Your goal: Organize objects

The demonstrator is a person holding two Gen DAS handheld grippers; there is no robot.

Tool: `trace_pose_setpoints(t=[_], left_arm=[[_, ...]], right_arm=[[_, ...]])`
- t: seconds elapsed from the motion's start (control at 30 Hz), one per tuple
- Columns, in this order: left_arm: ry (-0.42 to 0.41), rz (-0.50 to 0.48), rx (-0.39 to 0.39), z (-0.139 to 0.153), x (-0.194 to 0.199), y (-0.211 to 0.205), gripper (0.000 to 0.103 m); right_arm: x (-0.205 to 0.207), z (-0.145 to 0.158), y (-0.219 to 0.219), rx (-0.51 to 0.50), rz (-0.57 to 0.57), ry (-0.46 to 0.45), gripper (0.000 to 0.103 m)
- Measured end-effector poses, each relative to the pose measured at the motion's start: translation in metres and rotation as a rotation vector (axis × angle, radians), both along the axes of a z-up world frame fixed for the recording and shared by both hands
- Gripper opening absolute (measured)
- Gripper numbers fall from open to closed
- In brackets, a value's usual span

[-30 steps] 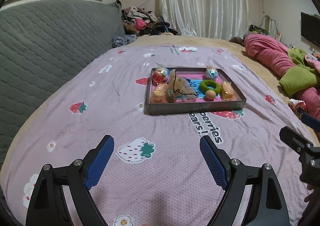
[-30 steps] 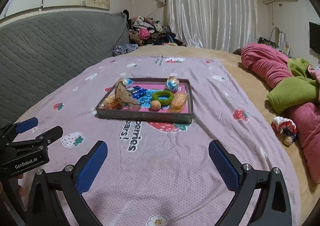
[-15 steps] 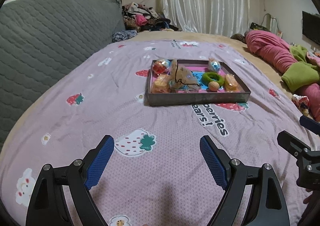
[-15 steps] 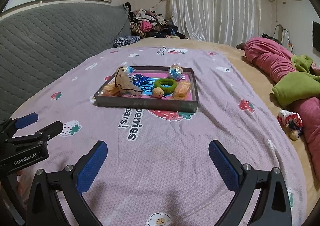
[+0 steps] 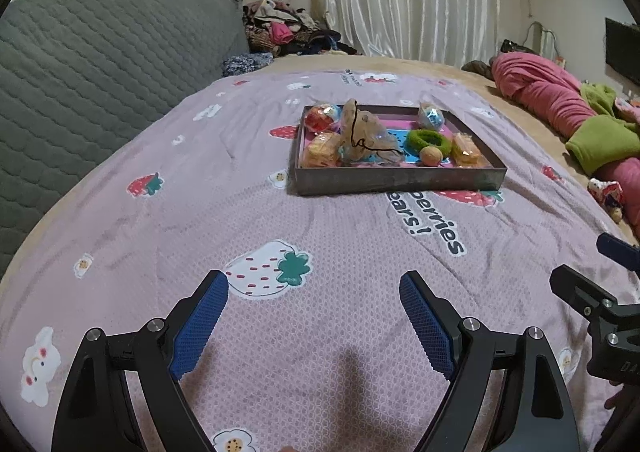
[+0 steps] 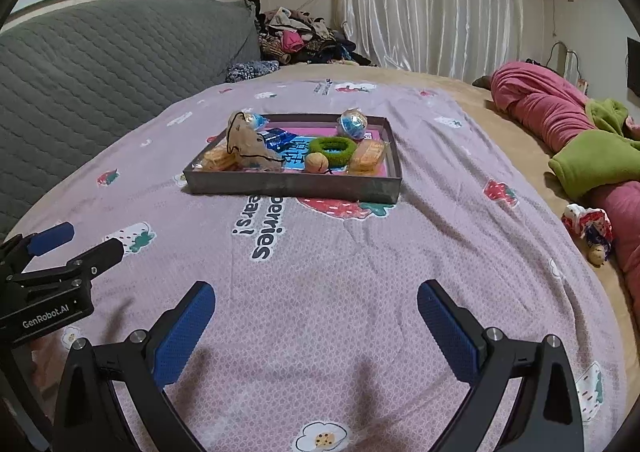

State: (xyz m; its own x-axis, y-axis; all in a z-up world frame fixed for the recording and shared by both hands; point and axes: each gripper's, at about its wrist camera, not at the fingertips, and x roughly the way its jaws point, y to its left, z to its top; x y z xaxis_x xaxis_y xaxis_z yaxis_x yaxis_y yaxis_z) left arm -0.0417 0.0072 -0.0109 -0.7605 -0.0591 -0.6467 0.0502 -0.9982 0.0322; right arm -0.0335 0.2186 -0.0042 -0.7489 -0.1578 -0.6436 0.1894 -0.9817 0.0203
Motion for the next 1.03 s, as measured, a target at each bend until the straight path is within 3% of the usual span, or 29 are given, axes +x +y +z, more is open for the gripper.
trace_pose_setpoints(t=[1.03], left_arm=[[-0.006, 0.003, 0.001, -0.023, -0.007, -0.006, 0.088]], right_arm=[[-0.008, -0.022, -0.005, 0.048, 0.004, -0.044, 0.102]])
